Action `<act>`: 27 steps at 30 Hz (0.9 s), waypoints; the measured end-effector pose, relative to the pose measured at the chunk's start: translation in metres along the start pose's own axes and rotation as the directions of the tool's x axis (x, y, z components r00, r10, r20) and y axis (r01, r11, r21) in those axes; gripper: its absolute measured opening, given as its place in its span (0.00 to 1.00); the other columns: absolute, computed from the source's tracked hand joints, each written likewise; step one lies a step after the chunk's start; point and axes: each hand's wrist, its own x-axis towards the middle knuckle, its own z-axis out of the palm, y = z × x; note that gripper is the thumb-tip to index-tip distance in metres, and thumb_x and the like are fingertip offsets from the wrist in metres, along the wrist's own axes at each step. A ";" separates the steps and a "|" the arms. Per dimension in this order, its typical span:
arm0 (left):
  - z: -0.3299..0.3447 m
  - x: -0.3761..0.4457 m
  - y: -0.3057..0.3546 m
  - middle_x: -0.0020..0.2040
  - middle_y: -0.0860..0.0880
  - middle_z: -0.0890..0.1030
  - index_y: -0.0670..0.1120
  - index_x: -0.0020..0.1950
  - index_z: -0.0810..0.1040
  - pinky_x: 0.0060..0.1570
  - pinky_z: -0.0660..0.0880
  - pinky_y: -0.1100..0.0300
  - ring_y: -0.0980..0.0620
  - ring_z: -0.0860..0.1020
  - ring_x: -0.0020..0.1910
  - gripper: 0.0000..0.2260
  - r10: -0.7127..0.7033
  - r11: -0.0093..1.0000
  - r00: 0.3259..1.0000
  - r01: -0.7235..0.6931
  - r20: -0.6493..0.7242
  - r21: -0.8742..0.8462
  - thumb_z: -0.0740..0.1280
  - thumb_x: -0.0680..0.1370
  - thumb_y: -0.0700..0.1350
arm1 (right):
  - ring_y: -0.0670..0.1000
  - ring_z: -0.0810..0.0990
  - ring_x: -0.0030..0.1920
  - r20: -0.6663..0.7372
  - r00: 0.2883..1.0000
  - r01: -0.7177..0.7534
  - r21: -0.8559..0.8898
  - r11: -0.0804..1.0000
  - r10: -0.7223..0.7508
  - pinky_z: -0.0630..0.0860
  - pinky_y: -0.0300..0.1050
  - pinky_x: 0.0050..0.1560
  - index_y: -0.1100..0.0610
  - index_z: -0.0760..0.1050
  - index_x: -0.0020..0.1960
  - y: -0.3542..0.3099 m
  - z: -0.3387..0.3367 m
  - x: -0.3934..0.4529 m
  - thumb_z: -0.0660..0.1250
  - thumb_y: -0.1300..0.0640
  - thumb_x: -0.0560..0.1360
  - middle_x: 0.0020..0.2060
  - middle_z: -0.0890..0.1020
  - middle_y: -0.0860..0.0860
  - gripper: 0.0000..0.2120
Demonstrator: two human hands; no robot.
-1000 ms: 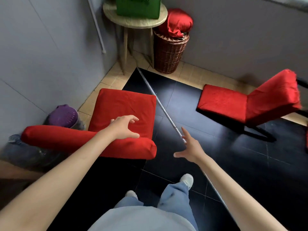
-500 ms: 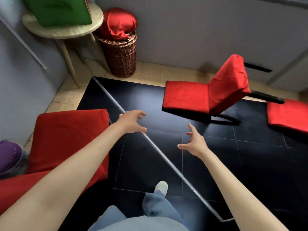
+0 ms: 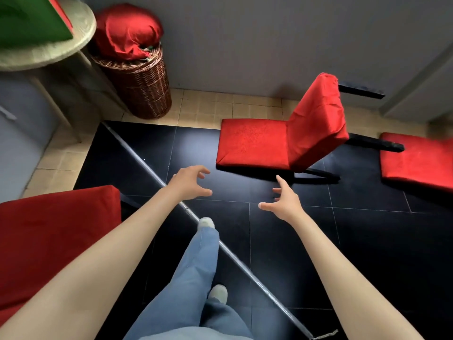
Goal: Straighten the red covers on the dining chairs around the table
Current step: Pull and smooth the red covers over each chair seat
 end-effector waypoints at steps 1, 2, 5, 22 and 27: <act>-0.002 0.016 0.004 0.60 0.52 0.78 0.54 0.66 0.73 0.64 0.70 0.46 0.48 0.75 0.60 0.26 -0.002 1.000 1.000 0.002 0.009 0.001 0.76 0.69 0.51 | 0.51 0.77 0.57 -0.006 1.000 -0.009 0.009 1.000 0.009 0.77 0.44 0.53 0.48 0.52 0.79 -0.002 -0.005 0.012 0.79 0.55 0.66 0.67 0.72 0.52 0.50; -0.004 0.033 0.008 0.60 0.52 0.78 0.54 0.66 0.73 0.64 0.71 0.46 0.48 0.75 0.59 0.27 -0.005 1.000 1.000 0.005 0.018 -0.001 0.76 0.69 0.51 | 0.52 0.76 0.61 -0.013 1.000 -0.018 0.015 1.000 0.018 0.76 0.46 0.56 0.48 0.52 0.79 -0.005 -0.011 0.026 0.79 0.55 0.66 0.67 0.72 0.52 0.50; -0.012 0.088 0.018 0.60 0.52 0.78 0.54 0.66 0.73 0.62 0.72 0.48 0.49 0.75 0.59 0.27 0.002 1.000 0.999 -0.001 0.037 -0.011 0.76 0.69 0.51 | 0.54 0.74 0.63 -0.032 0.998 -0.052 0.030 0.998 0.053 0.75 0.49 0.60 0.50 0.53 0.79 -0.016 -0.026 0.069 0.79 0.55 0.67 0.68 0.72 0.53 0.49; 0.011 0.349 0.076 0.62 0.50 0.77 0.52 0.68 0.72 0.54 0.71 0.58 0.50 0.74 0.61 0.29 -0.140 0.989 0.982 0.145 0.123 -0.032 0.77 0.69 0.51 | 0.55 0.70 0.68 0.028 0.951 -0.311 0.070 0.948 0.309 0.67 0.47 0.65 0.55 0.55 0.78 -0.017 -0.094 0.316 0.77 0.53 0.70 0.69 0.72 0.56 0.44; 0.049 0.420 0.082 0.63 0.50 0.77 0.51 0.68 0.72 0.56 0.69 0.59 0.50 0.73 0.63 0.29 -0.248 0.959 0.964 0.259 0.094 -0.120 0.77 0.69 0.50 | 0.56 0.71 0.68 0.102 0.930 -0.357 0.040 0.933 0.352 0.67 0.49 0.68 0.55 0.55 0.78 0.012 -0.099 0.406 0.76 0.52 0.70 0.69 0.71 0.57 0.44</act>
